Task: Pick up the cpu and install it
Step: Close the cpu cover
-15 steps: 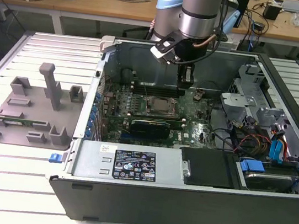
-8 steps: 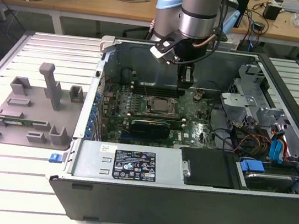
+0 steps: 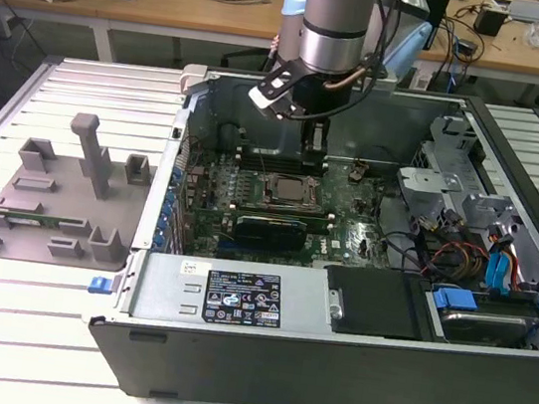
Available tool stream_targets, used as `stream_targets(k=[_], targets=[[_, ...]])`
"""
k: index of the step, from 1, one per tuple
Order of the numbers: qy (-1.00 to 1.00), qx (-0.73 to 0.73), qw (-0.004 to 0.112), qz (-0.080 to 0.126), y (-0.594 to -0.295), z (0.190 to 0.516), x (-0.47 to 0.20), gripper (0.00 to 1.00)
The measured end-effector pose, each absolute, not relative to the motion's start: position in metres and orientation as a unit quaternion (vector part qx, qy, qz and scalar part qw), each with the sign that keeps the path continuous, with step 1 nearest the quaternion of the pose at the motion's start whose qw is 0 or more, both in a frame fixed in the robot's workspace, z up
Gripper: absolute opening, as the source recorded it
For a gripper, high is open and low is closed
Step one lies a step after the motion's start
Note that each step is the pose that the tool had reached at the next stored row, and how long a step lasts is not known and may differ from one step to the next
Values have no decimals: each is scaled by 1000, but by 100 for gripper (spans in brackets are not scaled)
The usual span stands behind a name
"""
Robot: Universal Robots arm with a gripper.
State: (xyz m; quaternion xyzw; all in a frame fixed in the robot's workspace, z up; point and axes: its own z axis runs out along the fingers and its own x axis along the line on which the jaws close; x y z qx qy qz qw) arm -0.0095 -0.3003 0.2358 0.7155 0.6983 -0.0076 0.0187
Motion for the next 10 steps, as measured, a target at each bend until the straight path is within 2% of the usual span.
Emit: stream_targets(k=[10], targets=[[699, 714, 19, -7, -307, 232, -27, 11]])
